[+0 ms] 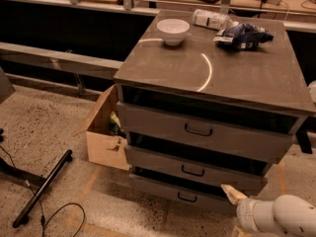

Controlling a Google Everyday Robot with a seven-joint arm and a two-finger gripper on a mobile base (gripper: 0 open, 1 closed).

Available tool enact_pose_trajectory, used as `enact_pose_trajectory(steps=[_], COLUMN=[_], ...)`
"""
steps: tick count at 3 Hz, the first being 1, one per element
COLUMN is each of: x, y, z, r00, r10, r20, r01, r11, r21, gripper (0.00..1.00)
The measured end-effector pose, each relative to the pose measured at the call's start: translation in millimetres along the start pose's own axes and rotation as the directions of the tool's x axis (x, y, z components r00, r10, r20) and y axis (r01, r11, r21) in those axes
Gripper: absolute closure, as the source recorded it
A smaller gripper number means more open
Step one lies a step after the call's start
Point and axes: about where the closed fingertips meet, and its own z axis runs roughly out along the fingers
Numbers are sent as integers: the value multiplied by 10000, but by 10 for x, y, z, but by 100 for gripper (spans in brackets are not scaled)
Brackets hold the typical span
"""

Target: Open bottom drawer

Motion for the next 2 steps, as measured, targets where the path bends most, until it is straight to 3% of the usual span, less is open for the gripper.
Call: enact_pose_trajectory(steps=[1, 2], x=[210, 414], y=[68, 112], z=[521, 995], r00=[9994, 9985], r10=[-271, -546], r20=[228, 18], r01=[270, 545], r11=[9996, 9979], r21=[57, 343], gripper=[0, 0])
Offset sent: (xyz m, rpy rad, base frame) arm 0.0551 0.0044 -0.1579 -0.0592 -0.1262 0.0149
